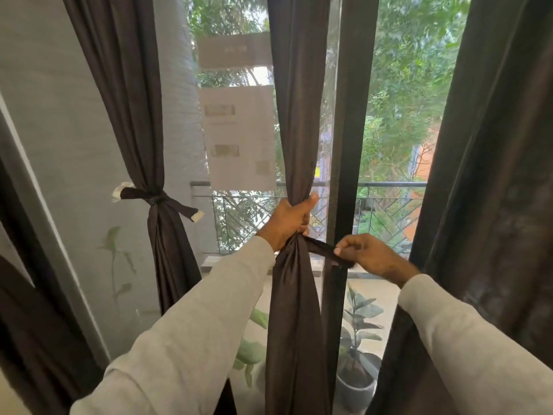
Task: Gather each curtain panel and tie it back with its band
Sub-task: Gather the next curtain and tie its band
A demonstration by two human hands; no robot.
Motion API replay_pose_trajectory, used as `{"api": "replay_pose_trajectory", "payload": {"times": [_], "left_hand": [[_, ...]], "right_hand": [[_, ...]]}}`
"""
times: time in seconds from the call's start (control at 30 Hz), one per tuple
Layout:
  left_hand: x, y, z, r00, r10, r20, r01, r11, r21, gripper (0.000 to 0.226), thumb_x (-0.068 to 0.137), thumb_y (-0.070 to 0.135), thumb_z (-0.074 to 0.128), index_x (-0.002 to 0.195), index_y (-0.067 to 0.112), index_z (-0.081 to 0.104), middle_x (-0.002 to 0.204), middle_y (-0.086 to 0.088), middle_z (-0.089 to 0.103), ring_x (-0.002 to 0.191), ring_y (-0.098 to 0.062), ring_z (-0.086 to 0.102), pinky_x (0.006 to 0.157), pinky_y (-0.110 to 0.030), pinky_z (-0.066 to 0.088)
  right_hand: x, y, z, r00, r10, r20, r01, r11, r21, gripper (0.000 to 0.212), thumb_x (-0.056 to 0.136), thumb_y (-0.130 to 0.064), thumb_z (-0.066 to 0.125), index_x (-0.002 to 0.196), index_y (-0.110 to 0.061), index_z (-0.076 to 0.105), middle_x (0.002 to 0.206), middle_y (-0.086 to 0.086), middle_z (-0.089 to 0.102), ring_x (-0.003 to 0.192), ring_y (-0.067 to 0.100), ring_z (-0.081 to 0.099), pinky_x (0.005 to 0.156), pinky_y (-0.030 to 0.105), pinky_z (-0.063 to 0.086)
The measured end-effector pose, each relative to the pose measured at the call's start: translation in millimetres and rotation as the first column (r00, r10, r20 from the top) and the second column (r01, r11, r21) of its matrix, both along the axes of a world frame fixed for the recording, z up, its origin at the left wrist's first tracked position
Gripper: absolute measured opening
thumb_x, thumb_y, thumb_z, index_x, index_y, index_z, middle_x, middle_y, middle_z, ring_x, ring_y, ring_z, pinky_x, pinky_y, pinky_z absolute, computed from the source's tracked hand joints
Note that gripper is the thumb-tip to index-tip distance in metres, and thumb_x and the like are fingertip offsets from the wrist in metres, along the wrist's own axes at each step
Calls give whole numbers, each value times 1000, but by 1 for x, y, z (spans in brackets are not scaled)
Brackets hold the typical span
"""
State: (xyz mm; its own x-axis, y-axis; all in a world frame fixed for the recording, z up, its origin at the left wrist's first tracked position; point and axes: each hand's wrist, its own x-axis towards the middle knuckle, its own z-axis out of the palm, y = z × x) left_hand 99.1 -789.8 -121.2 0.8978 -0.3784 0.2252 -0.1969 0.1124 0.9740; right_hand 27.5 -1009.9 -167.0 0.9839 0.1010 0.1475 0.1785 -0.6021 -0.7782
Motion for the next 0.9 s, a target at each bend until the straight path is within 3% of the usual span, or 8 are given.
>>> {"api": "replay_pose_trajectory", "payload": {"times": [0.17, 0.27, 0.37, 0.43, 0.5, 0.57, 0.73, 0.9], "left_hand": [[11, -2, 6, 957, 87, 277, -165, 947, 274, 41, 104, 66, 55, 98, 26, 64, 72, -7, 54, 65, -11, 49, 76, -35, 46], [4, -6, 19, 942, -36, 332, -117, 897, 427, 66, 110, 65, 31, 161, 24, 39, 121, -11, 60, 108, -18, 57, 100, -29, 43], [12, -5, 26, 962, -106, 252, -54, 830, 555, 97, 96, 85, 14, 170, 25, 25, 171, -8, 37, 157, -29, 35, 132, -43, 23], [18, 0, 27, 977, -115, 177, -2, 833, 554, 93, 95, 89, 18, 157, 28, 52, 166, -6, 46, 153, -30, 41, 132, -50, 25], [28, 3, 26, 987, -95, 128, 30, 900, 435, 57, 103, 71, 46, 116, 26, 79, 135, -3, 68, 130, -25, 59, 126, -49, 36], [43, 4, 26, 983, -22, 184, -50, 925, 377, 34, 89, 53, 71, 86, 21, 82, 112, -5, 78, 117, -27, 69, 118, -54, 46], [36, -2, 45, 883, 119, 454, -392, 721, 572, 57, 88, 65, 78, 112, 14, 77, 101, -4, 80, 94, -25, 76, 93, -46, 63], [20, -9, 53, 770, 74, 634, -587, 469, 660, 88, 73, 98, 59, 102, 17, 76, 91, -2, 75, 84, -25, 73, 79, -42, 62]], "right_hand": [[1, 4, 19, 992, -42, 119, 21, 985, 171, 8, 103, -2, 63, 111, -3, 67, 91, 23, 76, 75, 33, 75, 73, 35, 67], [4, 18, 17, 979, -76, 188, 67, 996, 55, 20, 105, 1, 56, 99, -5, 73, 90, 22, 72, 62, 13, 67, 60, 20, 59], [9, 22, 14, 969, -191, 155, 177, 979, 101, 34, 103, 6, 52, 86, -7, 78, 87, 16, 73, 73, 19, 70, 62, 21, 60], [11, 19, 15, 958, -253, 132, 231, 959, 165, 35, 102, 5, 53, 84, -10, 79, 87, 13, 75, 79, 28, 72, 72, 33, 65], [11, 21, 18, 944, -289, 157, 263, 950, 168, 28, 103, -6, 61, 84, -15, 80, 86, 6, 76, 82, 25, 73, 79, 34, 63], [8, 30, 20, 935, -286, 209, 269, 957, 108, 20, 98, -33, 74, 83, -22, 79, 82, -3, 75, 79, 15, 71, 77, 34, 59], [7, 70, 11, 862, -338, 378, 394, 916, -79, 70, 66, -94, 67, 77, -25, 65, 82, -7, 61, 72, 11, 61, 62, 32, 50], [16, 94, 2, 840, -382, 386, 440, 895, -73, 67, 75, -86, 68, 66, -20, 62, 63, -4, 61, 60, 15, 59, 56, 31, 47]]}}
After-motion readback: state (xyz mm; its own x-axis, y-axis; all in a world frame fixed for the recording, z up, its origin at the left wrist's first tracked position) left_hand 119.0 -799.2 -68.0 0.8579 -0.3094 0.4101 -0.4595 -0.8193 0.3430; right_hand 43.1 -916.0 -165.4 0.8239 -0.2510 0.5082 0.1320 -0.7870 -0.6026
